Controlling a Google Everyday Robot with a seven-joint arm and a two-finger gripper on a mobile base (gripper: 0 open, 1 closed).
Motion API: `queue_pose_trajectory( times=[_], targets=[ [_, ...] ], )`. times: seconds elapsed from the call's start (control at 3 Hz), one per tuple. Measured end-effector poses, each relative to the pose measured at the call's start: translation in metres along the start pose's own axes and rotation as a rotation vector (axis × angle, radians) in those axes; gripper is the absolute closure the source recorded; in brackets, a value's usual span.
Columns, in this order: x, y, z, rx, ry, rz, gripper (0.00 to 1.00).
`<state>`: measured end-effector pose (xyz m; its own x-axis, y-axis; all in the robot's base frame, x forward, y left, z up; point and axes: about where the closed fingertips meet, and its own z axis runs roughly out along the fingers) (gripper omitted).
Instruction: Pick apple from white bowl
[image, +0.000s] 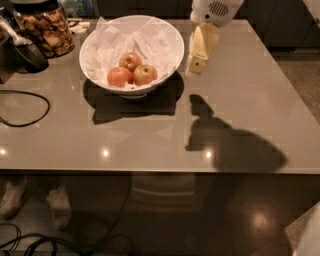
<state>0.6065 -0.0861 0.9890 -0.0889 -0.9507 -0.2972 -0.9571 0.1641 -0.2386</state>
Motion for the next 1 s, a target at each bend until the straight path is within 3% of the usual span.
queue_pose_trajectory(
  times=[1.0],
  targets=[
    [-0.060,-0.032,0.031,-0.091,-0.104,-0.029,0.00]
  ],
)
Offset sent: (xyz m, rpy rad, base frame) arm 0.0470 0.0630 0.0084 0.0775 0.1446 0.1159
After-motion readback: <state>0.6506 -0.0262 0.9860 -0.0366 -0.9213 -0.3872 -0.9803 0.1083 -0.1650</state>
